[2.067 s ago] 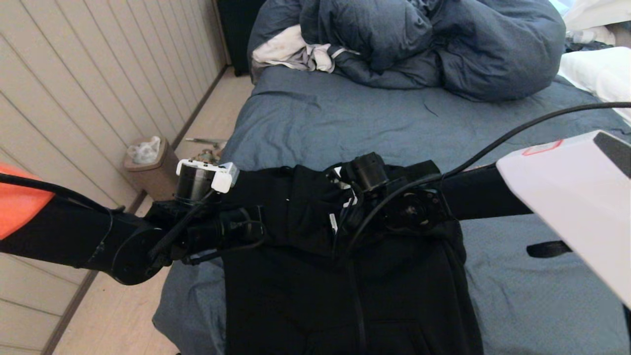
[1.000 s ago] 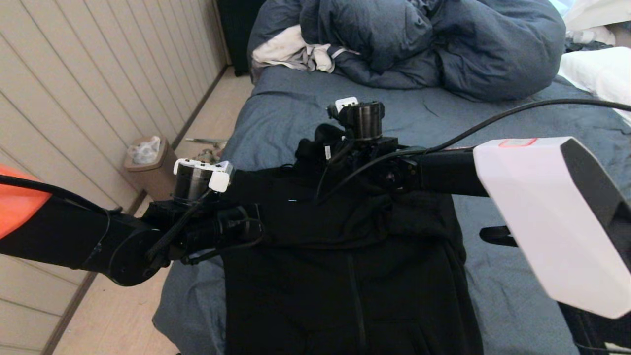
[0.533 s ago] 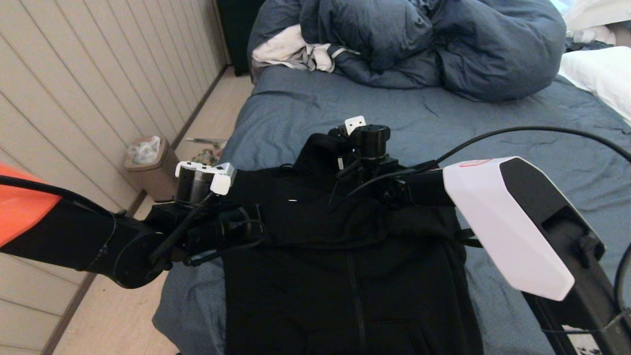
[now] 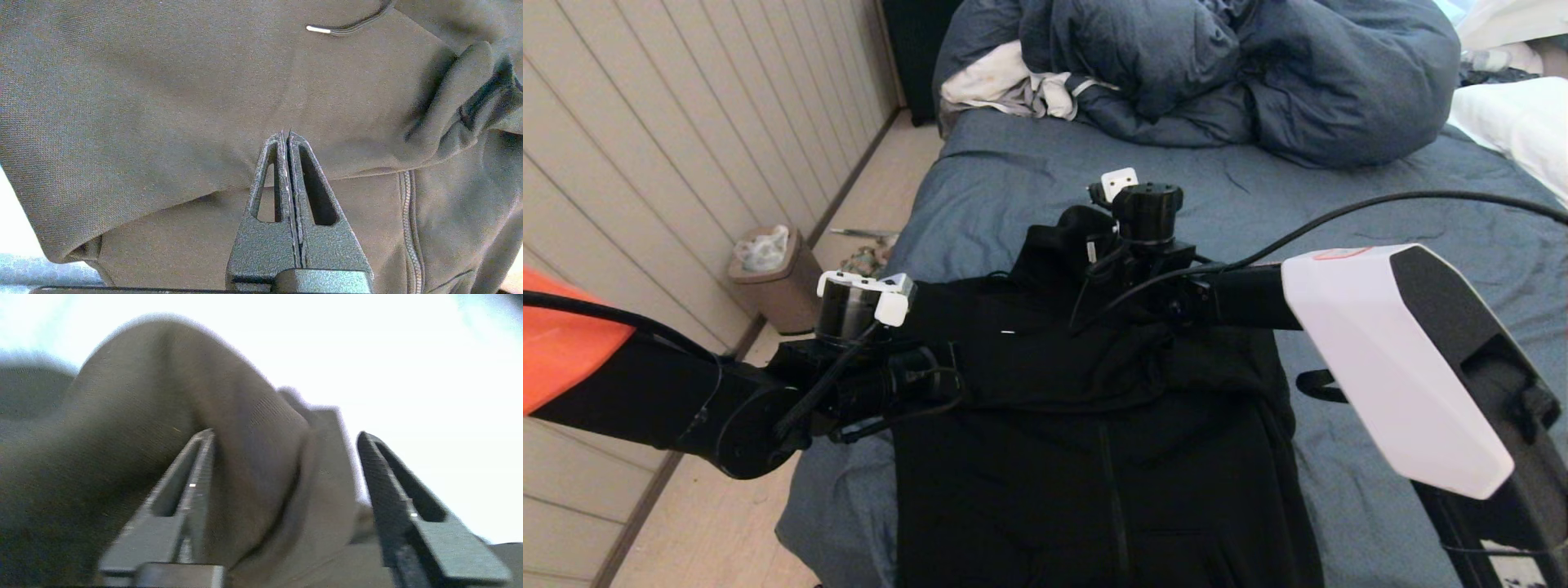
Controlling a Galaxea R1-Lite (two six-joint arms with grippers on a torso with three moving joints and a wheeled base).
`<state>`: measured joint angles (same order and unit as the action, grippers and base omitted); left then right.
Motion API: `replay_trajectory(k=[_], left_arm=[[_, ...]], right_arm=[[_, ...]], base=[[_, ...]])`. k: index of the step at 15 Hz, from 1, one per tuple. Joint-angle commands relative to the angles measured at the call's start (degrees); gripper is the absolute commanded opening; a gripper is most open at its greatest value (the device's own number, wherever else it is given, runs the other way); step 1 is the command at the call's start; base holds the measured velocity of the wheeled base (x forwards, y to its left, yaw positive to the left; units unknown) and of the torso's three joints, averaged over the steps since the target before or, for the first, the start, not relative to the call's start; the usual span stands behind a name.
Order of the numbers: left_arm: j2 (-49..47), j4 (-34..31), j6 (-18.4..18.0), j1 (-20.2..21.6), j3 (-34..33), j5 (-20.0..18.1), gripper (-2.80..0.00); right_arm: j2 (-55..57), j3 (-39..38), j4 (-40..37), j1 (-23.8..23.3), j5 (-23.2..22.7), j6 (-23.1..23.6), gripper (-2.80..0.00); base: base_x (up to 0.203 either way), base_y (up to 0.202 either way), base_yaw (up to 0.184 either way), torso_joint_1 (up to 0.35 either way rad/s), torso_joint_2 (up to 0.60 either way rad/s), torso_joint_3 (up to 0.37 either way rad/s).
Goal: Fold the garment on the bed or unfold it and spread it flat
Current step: Unfold the black sweatshirt
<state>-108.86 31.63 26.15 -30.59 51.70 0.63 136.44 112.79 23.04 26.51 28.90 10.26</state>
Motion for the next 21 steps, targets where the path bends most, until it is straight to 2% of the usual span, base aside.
replay_trajectory(k=[1, 4, 7, 8, 11, 13, 15, 17, 21], left_arm=[[0.4, 0.2, 0.3, 0.0, -0.1, 0.2, -2.8], [0.8, 0.1, 0.6, 0.0, -0.3, 0.2, -2.8], [1.8, 0.1, 0.6, 0.0, -0.6, 0.1, -2.8], [2.2, 0.1, 0.6, 0.0, -0.7, 0.1, -2.8], [2.5, 0.1, 0.6, 0.0, -0.9, 0.1, -2.8], [2.8, 0.1, 0.6, -0.1, -1.0, 0.1, -2.8], [2.8, 0.1, 0.6, -0.1, -1.0, 0.1, -2.8], [2.8, 0.1, 0.5, -0.2, -1.2, 0.0, -2.8], [2.5, 0.1, 0.5, -0.6, -1.3, -0.1, -2.8]], right_arm=[[-5.0, -0.1, 0.1, 0.0, 0.6, -0.9, 0.0], [-11.0, -2.1, -1.3, -0.2, 1.0, -3.0, 0.0], [-16.4, -2.8, -7.0, -0.3, 0.8, -8.4, 0.0], [-17.7, -2.8, -9.1, -0.4, 0.7, -10.0, -2.8], [-20.6, -4.0, -18.0, -1.6, -1.8, -15.6, -2.8], [-21.7, -6.6, -25.6, -1.4, -7.5, -20.9, -2.8], [-22.3, -11.5, -30.5, -1.0, -15.1, -24.5, -2.8], [-21.8, -14.9, -34.8, -0.9, -19.0, -25.1, -2.8], [-16.5, -13.8, -37.0, -1.0, -19.7, -23.7, -2.8]], base=[[0.0, 0.0, 0.0, 0.0, 0.0, 0.0], [0.0, 0.0, 0.0, 0.0, 0.0, 0.0], [0.0, 0.0, 0.0, 0.0, 0.0, 0.0], [0.0, 0.0, 0.0, 0.0, 0.0, 0.0], [0.0, 0.0, 0.0, 0.0, 0.0, 0.0], [0.0, 0.0, 0.0, 0.0, 0.0, 0.0], [0.0, 0.0, 0.0, 0.0, 0.0, 0.0], [0.0, 0.0, 0.0, 0.0, 0.0, 0.0], [0.0, 0.0, 0.0, 0.0, 0.0, 0.0]])
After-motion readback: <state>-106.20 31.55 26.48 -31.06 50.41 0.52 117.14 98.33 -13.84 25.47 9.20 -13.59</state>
